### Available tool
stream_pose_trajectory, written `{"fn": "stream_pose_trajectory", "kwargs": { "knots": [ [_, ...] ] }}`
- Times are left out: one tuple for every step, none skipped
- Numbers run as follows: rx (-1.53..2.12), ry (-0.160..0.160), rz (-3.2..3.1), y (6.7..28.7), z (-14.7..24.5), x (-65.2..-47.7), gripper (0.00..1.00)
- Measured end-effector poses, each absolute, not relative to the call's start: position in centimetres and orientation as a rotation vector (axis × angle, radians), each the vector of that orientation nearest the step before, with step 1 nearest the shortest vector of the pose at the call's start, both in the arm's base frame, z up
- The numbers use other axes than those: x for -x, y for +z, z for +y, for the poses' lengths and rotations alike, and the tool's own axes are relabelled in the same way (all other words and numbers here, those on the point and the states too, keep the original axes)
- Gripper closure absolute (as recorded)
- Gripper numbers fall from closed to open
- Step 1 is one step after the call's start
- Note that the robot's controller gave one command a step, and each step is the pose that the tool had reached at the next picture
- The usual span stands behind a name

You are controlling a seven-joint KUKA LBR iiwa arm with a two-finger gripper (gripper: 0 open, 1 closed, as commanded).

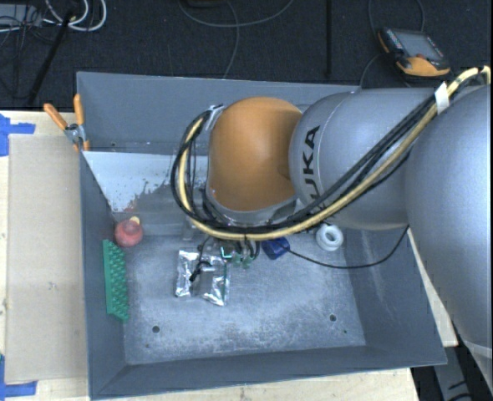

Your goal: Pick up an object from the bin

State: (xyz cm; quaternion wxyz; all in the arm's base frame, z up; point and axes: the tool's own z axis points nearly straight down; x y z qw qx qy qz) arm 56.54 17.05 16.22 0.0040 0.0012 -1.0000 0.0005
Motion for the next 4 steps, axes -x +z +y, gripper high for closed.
{"fn": "stream_pose_trajectory", "kwargs": {
  "knots": [
    [-0.664,-0.001,-3.068,6.8,13.4,-60.8,0.0],
    [-0.659,-0.002,-3.072,7.0,13.4,-60.9,1.0],
    [-0.657,-0.002,-3.072,7.0,13.4,-60.9,0.0],
    [-0.656,-0.003,-3.066,7.2,15.5,-51.4,0.0]
  ]
}}
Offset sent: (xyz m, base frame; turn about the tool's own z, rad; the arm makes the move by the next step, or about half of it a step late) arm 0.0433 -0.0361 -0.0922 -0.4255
